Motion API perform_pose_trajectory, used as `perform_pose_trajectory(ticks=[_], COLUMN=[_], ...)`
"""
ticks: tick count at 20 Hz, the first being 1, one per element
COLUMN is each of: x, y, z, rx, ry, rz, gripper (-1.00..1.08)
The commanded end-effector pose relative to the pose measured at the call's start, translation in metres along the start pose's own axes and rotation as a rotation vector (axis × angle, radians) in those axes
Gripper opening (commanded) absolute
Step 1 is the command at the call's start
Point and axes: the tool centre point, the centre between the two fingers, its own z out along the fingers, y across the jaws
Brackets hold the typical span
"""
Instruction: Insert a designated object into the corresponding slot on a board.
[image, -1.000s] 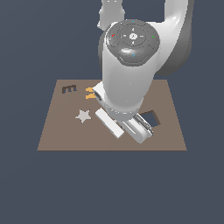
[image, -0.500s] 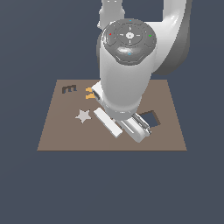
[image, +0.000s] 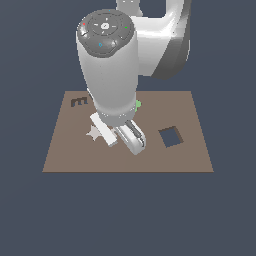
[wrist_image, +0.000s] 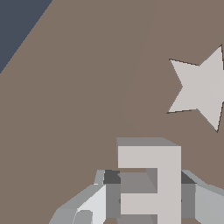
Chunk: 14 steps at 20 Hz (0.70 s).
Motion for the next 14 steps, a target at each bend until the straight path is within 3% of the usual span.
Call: perform_pose_trajectory(ticks=[1,9,14], x=[0.01,0.039,0.047], y=[0.022,0.113,0.156], z=[-0.001,-0.005,-0.006], rx=[0.0,0.0,-0.001], ry=[0.001,0.0,0.0], rz=[0.043,0.211,0.288], gripper=[-1.0,-1.0,-1.0])
